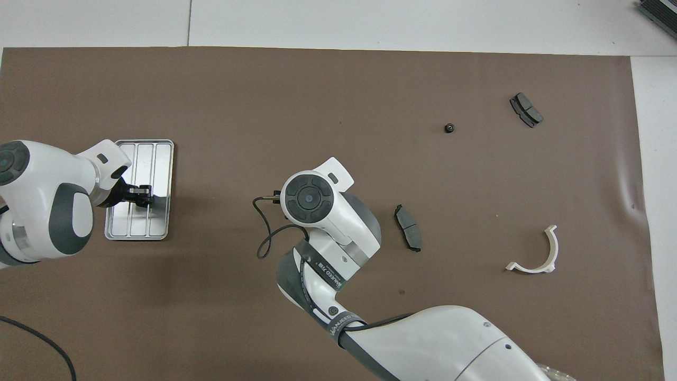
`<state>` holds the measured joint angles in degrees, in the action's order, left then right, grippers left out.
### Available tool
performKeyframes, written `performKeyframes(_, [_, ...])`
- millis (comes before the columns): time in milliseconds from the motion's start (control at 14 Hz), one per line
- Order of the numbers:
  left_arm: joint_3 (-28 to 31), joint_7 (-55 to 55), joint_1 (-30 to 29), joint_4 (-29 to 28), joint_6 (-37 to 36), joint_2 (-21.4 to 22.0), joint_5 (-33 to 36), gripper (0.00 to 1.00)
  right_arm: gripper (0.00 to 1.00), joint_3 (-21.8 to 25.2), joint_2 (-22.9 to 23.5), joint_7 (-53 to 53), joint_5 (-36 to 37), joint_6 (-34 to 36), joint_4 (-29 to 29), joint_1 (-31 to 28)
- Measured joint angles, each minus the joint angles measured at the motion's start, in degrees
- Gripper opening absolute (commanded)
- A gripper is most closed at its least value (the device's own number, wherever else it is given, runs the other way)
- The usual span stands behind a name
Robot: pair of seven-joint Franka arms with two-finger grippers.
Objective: Place bearing gear from tray to pile
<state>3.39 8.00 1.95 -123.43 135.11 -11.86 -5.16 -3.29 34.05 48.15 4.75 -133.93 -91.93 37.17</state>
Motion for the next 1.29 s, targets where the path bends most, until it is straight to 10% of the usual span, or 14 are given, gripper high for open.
performKeyframes(573, [-1.0,-5.3,2.1,8.7,-4.5,0.0,0.0,0.13,0.47,0.0,0.1,0.8,0.0,0.0,-1.1,0.6])
performKeyframes(1289, [-1.5,-34.1,19.7,12.0,-4.2,-1.0,0.0,0.13,0.04,0.9,-0.1,0.8,0.5,-0.9,-0.9,0.4])
